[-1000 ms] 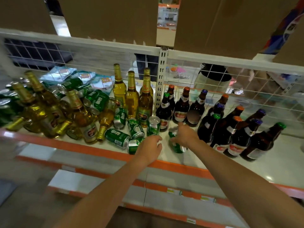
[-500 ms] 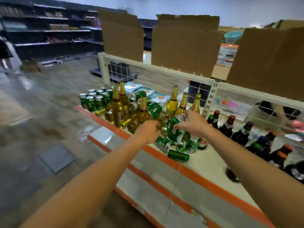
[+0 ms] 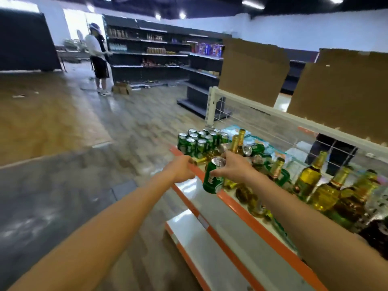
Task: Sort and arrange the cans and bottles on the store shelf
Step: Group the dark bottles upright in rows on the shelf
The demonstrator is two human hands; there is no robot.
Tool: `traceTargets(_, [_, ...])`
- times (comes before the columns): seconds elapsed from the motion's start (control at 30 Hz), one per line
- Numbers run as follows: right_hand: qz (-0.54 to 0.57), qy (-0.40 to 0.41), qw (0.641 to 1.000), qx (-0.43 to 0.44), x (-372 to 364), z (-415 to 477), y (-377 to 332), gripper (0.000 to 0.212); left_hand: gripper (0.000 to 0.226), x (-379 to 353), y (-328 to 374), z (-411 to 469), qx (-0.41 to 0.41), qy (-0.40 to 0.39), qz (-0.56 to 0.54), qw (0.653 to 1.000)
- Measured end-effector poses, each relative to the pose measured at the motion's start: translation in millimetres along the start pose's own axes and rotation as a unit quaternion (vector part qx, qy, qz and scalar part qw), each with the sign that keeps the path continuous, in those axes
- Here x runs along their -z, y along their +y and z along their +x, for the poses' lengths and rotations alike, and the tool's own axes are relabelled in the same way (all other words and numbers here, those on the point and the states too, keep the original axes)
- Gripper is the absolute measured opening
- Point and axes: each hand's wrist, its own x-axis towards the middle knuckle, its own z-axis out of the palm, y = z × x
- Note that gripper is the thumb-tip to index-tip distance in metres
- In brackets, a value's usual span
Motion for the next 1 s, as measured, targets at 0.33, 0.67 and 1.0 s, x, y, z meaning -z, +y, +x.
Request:
traceTargets(0.33, [-0.057,-0.028,0.997,0.050,-57,141,-136,0.050,0.062,93,-141,69,0.028,0.000,0.006,1.000])
traceTargets(0.67, [-0.053,-0.025,0.998,0.032,-68,240,-143,0.049,0.063,115,-191,158,0.034,-0.038,-0.002,0.999])
traceTargets(1.0, [-0.064,-0.020,0.998,0.005,-23,387,-91,0.051,0.071,89,-147,340,-0.025,-0.085,-0.059,0.994])
